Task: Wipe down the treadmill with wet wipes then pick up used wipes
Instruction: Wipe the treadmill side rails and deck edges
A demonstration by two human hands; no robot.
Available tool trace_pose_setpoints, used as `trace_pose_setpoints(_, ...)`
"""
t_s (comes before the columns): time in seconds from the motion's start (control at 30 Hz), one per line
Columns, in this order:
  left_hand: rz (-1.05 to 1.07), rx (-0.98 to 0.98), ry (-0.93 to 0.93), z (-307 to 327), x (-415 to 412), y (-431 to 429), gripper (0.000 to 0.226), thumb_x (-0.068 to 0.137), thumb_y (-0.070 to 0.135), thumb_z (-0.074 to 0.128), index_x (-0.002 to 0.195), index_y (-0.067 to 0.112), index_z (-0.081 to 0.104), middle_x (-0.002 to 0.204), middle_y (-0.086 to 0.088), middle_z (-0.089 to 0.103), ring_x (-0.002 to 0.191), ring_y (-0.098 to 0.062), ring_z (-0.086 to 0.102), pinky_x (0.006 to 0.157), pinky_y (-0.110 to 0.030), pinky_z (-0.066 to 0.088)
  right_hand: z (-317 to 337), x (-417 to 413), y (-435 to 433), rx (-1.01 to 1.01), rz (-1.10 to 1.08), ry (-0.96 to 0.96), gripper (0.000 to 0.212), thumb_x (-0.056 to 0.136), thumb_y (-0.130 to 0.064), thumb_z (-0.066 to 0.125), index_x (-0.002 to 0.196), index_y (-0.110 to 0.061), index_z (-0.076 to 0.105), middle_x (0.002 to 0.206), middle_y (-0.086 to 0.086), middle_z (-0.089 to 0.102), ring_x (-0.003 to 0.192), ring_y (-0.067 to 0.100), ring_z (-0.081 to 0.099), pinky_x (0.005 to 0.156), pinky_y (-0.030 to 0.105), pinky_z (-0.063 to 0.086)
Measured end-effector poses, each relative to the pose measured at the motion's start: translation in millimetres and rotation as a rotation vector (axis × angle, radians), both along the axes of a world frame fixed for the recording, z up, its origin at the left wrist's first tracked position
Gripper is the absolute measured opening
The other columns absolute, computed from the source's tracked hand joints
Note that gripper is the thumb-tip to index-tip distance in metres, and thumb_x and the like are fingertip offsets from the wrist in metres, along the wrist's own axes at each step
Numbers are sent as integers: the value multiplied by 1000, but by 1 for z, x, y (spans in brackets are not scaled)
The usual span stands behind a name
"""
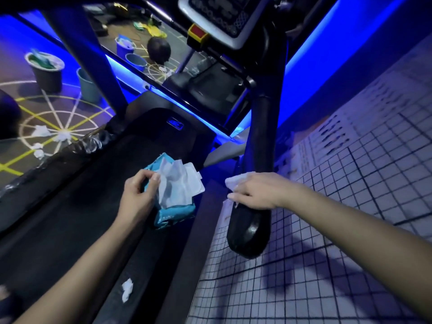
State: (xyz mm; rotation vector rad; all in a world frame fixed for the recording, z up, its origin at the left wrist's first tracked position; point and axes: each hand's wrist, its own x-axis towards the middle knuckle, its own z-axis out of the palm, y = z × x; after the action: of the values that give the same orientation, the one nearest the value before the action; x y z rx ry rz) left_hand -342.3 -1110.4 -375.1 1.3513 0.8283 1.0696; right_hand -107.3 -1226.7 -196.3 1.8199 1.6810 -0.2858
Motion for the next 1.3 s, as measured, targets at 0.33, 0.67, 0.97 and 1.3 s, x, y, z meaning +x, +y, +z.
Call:
trace_pose_setpoints(0.33, -24, -11, 66, 5, 29, 31, 24, 103, 9, 60, 80, 1, 58, 61, -6, 52, 49, -4, 42, 48, -17, 33, -8, 117, 89, -182, -77, -274, 62, 78, -63, 16, 86, -28, 66, 122, -1, 69, 127, 24, 53, 110, 48, 40)
trace_pose_setpoints(0.67, 7, -56, 28, 7, 49, 50, 29, 91, 37, 58, 78, 11, 59, 62, 6, 53, 56, -9, 43, 52, -21, 35, 3, 174, 148, 238, -287, -332, 51, 107, -41, 30, 139, -11, 55, 145, 16, 51, 130, 39, 46, 106, 45, 39)
trace_pose_setpoints(0.97, -30, -44, 9, 16, 42, 40, 24, 97, 30, 61, 80, 13, 59, 60, 6, 53, 51, -5, 42, 48, -21, 33, -5, 62, 53, -85, -150, -48, 40, 104, -50, 32, 118, -47, 69, 138, -11, 62, 139, 24, 42, 111, 39, 38)
trace_pose_setpoints(1.3, 29, -157, -2, 22, 24, -4, 29, 103, 20, 61, 75, 24, 56, 59, 14, 50, 57, 1, 41, 59, -21, 36, -26, -38, -74, 225, 124, 244, 43, 105, -39, 31, 99, -34, 74, 102, -21, 72, 106, -3, 60, 127, 30, 4)
